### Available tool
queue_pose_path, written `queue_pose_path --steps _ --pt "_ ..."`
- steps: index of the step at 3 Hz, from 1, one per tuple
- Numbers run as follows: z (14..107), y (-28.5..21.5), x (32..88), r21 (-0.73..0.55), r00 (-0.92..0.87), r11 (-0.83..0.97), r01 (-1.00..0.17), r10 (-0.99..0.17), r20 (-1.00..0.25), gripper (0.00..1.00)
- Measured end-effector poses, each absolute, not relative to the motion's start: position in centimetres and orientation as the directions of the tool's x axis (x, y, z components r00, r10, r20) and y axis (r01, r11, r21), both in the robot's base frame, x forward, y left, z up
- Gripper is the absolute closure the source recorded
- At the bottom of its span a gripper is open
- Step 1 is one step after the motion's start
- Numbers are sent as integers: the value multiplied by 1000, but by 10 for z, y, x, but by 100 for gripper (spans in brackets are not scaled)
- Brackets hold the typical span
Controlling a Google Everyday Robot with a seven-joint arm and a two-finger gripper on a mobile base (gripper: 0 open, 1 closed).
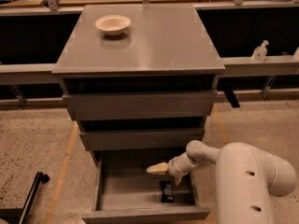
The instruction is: Pick rxbar blueberry from bottom drawer and place on counter
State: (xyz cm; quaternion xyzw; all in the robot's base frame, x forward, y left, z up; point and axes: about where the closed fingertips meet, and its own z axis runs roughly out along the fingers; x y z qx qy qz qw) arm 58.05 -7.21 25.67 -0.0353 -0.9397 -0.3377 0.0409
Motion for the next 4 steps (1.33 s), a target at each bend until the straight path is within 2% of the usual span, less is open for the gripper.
queue_pose_path --steps 1,4 --pt "238 -74 580 573 -994 814 98 50 99 0" --pt "194 -67 579 509 -982 847 151 68 178 0"
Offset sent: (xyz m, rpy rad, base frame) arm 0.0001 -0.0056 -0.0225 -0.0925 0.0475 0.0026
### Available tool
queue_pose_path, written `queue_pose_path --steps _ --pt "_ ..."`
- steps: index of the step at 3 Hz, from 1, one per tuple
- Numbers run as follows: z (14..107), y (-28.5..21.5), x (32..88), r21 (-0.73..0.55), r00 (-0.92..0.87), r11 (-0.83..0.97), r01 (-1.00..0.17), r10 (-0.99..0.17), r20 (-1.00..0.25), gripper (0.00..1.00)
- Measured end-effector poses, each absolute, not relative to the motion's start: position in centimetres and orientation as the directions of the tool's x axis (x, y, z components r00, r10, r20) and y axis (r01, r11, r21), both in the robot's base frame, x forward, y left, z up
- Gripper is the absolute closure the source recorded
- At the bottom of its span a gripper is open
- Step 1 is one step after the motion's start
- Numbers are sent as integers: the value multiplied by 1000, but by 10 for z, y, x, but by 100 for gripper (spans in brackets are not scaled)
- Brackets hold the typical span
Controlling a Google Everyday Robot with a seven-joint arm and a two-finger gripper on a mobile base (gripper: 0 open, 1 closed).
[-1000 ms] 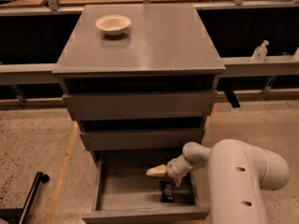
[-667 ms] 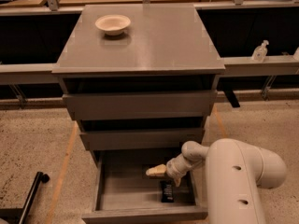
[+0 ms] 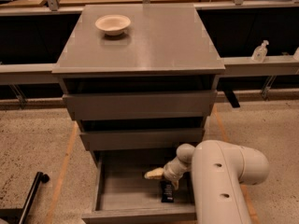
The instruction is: Pick rxbar blueberry from bottom drawer and place on counter
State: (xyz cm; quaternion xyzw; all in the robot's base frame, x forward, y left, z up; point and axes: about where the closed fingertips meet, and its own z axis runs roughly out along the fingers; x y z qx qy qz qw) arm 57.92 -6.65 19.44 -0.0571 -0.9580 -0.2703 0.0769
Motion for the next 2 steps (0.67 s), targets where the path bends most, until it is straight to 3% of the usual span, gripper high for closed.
queue_pose_path --steps 2 --pt "167 -74 574 561 -975 803 201 108 193 0"
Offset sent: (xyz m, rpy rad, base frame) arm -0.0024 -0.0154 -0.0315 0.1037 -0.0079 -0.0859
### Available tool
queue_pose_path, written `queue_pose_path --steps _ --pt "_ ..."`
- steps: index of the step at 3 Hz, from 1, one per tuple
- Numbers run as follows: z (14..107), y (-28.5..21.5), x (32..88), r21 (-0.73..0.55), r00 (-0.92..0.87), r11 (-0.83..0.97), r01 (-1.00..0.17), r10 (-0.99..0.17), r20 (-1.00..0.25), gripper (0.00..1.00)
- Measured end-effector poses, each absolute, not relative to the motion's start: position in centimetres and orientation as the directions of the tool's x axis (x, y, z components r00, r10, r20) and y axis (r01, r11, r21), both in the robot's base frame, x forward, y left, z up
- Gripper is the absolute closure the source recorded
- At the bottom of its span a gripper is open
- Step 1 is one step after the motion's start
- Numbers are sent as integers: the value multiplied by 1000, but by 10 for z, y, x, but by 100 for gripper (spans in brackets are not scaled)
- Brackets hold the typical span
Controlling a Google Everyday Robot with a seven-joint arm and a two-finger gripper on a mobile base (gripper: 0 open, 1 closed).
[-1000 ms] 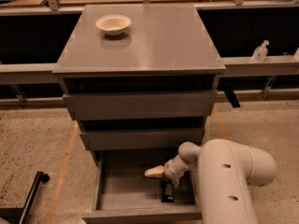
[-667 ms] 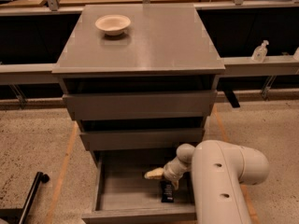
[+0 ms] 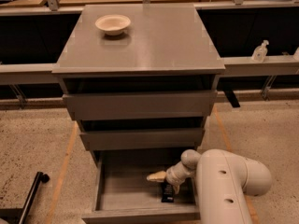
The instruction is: Pick rxbar blueberry from bottom drawer and place on counter
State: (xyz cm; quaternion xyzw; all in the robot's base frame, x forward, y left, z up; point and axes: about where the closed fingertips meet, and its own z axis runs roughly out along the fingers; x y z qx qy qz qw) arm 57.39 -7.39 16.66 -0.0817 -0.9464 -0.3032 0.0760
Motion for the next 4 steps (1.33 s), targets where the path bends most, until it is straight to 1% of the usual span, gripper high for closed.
queue_pose_path --steps 1,3,4 --pt "156 -77 571 563 -973 797 217 129 192 0" --pt "135 -68 570 512 -972 831 217 137 189 0" --pt "121 -63 569 486 -969 844 225 140 205 17"
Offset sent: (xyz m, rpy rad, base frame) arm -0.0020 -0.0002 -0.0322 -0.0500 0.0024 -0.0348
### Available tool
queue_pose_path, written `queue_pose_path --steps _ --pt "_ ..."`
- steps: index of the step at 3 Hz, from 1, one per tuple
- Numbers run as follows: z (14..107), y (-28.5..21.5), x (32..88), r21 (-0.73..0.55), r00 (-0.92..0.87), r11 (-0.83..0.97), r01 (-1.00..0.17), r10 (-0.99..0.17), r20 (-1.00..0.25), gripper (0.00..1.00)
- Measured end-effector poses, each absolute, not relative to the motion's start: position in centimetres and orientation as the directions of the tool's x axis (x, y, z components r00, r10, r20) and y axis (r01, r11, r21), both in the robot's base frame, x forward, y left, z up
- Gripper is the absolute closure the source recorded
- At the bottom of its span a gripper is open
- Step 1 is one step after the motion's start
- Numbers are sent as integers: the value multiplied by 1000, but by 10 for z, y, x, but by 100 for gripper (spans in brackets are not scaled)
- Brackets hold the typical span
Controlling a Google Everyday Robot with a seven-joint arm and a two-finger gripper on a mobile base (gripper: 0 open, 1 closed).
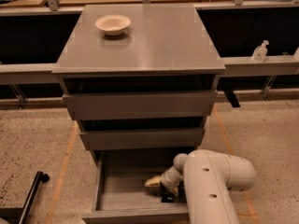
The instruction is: Pick rxbar blueberry from bottom drawer and place on counter
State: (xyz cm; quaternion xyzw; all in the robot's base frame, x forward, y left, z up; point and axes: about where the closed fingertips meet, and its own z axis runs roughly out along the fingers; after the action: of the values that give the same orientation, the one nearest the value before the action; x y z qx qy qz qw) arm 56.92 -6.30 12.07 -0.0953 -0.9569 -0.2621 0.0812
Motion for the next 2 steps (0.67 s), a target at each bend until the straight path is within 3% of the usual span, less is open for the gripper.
queue_pose_path --steps 2 --pt "128 -63 569 486 -969 844 225 140 206 62"
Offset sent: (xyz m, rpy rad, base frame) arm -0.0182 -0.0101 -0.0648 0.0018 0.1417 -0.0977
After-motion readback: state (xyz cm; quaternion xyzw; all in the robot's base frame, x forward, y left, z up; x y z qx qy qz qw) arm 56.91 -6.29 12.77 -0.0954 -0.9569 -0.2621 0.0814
